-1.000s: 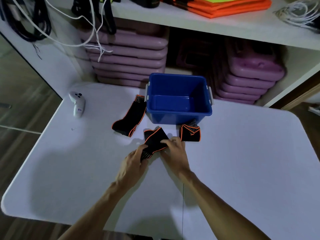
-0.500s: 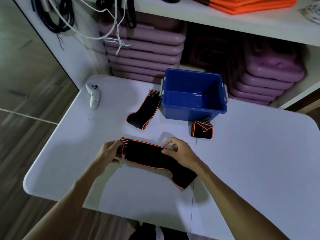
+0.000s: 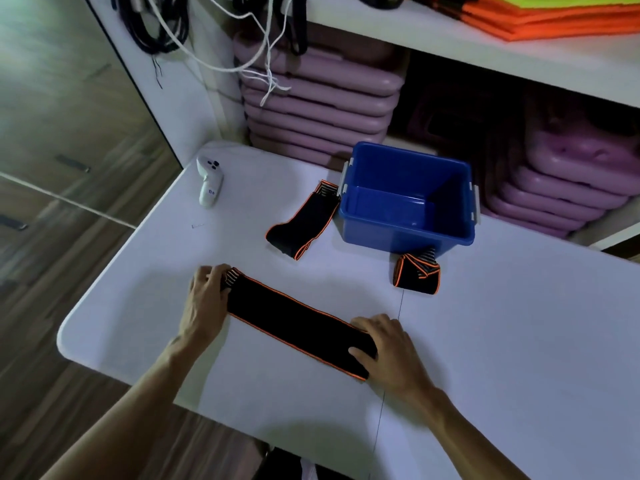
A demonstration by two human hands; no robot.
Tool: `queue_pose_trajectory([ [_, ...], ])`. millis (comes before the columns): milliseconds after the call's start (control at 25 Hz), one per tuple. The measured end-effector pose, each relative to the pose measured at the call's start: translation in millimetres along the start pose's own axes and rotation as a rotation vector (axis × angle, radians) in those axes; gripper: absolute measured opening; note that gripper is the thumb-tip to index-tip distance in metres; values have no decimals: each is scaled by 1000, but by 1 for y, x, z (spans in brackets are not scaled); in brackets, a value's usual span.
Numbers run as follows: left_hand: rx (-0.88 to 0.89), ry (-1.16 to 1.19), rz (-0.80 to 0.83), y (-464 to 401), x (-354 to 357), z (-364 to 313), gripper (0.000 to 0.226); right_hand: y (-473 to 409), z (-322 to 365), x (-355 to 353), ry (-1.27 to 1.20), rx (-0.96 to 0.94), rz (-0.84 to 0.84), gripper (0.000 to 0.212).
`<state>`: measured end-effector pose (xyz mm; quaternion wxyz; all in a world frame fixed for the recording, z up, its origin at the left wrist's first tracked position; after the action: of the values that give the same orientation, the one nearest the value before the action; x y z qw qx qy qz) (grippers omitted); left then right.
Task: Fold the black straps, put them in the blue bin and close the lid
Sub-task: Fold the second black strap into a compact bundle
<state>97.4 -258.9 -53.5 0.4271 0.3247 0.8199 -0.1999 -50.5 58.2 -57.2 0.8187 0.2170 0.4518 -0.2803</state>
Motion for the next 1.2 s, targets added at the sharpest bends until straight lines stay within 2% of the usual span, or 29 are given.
queue_pose_trajectory([
  [120,-132,-89,-37,-28,-9,-2,56,1,11,7,-245,24,58,38],
  [240,41,-161,-98,-44,0,-40,57,-1,22,14,-352,69,-9,40],
  [320,114,-13,1,-54,20,-69,59,-2,21,14,-359,74,-57,38],
  [440,-97,212,145,-71,40,-93,66,-6,13,7,-391,75,-101,33],
  [600,-295,351,118,-50,38,-102,43,-13,5,-8,-524,164,-133,30],
  [680,-419,546,181,-21,47,-106,42,-18,7,-11,-582,213,-91,43],
  [760,-548,850,309,8,56,-115,43,-26,12,-9,-617,246,-13,63],
  [800,-613,960,377,18,59,-120,42,-31,13,-7,-637,263,8,69],
  [840,-657,985,435,25,61,-123,40,-35,12,-4,-654,274,14,65],
  [880,-657,898,475,26,60,-124,37,-37,11,-3,-672,276,2,51],
  [920,-589,707,465,20,59,-121,32,-39,10,-6,-686,282,-17,33],
  [960,-481,484,392,9,56,-118,27,-39,9,-8,-694,286,-31,22],
  [1000,-378,294,271,-6,50,-114,26,-40,7,-11,-713,285,-40,20],
  [1080,-284,161,67,-48,40,-108,33,-39,5,-16,-758,281,-30,30],
  [1120,-278,149,44,-71,37,-107,40,-39,5,-18,-761,274,-17,37],
  [1200,-263,58,153,-113,40,-112,55,-38,6,-18,-742,267,26,49],
])
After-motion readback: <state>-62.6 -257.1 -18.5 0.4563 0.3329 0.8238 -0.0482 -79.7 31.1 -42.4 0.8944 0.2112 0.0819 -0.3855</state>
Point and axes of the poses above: each hand's wrist, its own y-axis away from the middle knuckle, its own x-axis out of the palm, z = x × y, the point moved 3 cm from there along -y, towards the middle knuckle, and after that the axes turned 4 degrees about -z, right-handed, at the moved point
